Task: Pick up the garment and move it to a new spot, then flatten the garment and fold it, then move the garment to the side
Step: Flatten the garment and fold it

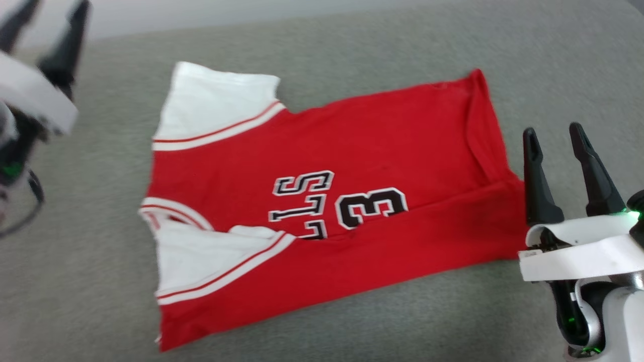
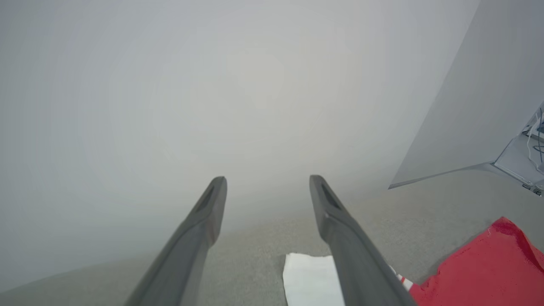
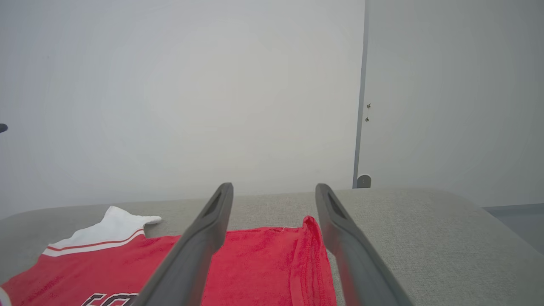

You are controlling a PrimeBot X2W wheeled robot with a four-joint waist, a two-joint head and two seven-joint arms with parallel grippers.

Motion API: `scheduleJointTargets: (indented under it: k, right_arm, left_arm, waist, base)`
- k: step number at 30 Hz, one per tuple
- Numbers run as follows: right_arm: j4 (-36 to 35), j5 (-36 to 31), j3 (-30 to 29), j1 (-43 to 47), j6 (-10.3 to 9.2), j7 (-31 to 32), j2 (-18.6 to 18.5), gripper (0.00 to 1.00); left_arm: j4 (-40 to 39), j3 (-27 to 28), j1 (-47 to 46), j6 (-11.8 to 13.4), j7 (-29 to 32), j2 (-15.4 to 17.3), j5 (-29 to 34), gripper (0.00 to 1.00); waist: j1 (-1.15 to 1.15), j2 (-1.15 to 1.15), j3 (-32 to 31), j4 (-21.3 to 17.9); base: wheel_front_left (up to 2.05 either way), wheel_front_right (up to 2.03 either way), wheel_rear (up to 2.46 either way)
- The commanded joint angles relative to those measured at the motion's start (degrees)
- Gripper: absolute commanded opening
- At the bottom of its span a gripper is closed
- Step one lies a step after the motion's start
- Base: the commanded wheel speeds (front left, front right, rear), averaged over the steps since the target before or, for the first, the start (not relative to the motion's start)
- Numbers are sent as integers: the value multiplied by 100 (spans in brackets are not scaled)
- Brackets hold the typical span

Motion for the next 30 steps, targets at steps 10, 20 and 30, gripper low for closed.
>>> scheduleJointTargets:
  k: [10, 20, 30]
  right_arm:
    - [-112, 181, 266, -61, -5, -328, 69, 100]
    - [-83, 330, 484, -134, -5, -351, 68, 100]
    - [-128, 371, 578, -204, -5, -389, 67, 100]
  left_arm:
    - [733, -1202, -1371, -39, 1976, 122, -438, 100]
    - [955, -2097, -1977, -41, 4130, 675, -999, 100]
    - [1111, -2406, -2129, -41, 4812, 893, -1492, 100]
  waist:
    - [0, 0, 887, -1057]
    - [0, 0, 1039, -1246]
    - [0, 0, 1367, -1412]
  base:
    - [0, 0, 0]
    - [0, 0, 0]
    - [0, 0, 0]
